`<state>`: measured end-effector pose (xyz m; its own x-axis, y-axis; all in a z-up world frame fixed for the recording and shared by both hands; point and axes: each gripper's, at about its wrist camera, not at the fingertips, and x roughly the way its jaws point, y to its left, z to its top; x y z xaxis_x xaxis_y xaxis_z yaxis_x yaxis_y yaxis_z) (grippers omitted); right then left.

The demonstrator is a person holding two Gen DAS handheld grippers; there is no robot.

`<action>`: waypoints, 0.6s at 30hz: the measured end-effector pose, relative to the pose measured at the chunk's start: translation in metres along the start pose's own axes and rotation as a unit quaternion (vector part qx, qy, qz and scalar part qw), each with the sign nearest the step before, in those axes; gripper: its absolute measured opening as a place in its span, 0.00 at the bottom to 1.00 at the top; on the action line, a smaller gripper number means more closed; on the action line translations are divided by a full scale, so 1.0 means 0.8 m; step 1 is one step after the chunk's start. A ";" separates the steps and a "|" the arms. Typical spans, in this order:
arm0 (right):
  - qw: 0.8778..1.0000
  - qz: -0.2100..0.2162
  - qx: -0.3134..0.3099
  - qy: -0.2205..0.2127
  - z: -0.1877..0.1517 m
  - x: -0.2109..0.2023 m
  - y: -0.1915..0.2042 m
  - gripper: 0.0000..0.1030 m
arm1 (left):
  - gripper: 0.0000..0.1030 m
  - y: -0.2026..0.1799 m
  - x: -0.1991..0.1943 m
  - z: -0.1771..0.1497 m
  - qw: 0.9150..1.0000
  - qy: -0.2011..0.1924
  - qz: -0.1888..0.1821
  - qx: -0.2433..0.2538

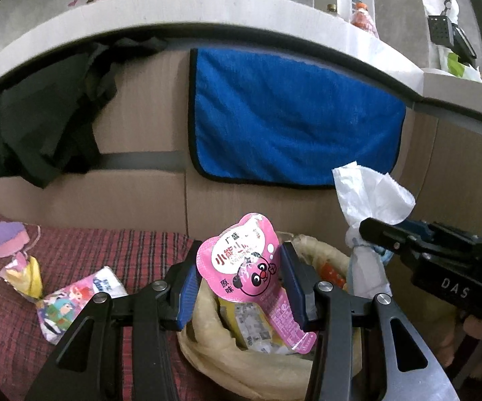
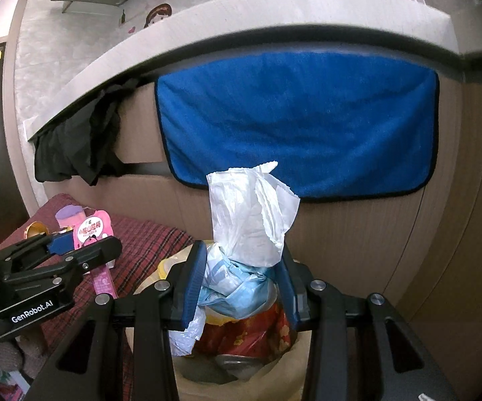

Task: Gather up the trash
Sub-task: 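Open both tools to drop the packet and tissue into the wastebasket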

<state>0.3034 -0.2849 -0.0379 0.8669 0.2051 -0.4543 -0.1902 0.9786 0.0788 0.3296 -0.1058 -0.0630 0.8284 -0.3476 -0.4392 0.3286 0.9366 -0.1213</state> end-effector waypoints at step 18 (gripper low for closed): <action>0.998 0.024 0.049 0.029 -0.014 0.019 -0.016 0.48 | 0.54 0.072 -0.013 0.028 0.997 0.030 -0.025 -0.063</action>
<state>0.3136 -0.2943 -0.0557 0.8293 0.2529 -0.4983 -0.1827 0.9654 0.1860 0.3501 -0.0497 -0.0459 0.7829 -0.3937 -0.4818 0.3055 0.9178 -0.2536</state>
